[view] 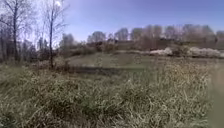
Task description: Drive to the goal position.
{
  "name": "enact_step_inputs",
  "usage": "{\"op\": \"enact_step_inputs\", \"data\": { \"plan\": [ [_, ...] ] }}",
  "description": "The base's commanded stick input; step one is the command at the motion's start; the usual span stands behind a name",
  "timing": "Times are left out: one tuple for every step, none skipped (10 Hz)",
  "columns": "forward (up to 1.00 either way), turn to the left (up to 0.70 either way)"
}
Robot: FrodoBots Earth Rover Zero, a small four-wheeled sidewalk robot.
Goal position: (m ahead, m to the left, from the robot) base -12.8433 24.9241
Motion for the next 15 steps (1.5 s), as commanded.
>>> {"op": "enact_step_inputs", "data": {
  "plan": [
    [0.0, -0.45],
    [0.0, -0.45],
    [0.0, -0.45],
    [0.0, -0.45],
    [0.0, -0.45],
    [0.0, -0.45],
    [0.0, -0.45],
    [0.0, -0.45],
    [0.0, -0.45],
    [0.0, -0.45],
    [0.0, -0.45],
    [0.0, -0.45],
    [0.0, -0.45],
    [0.0, -0.45],
    [0.0, -0.45]
  ]
}}
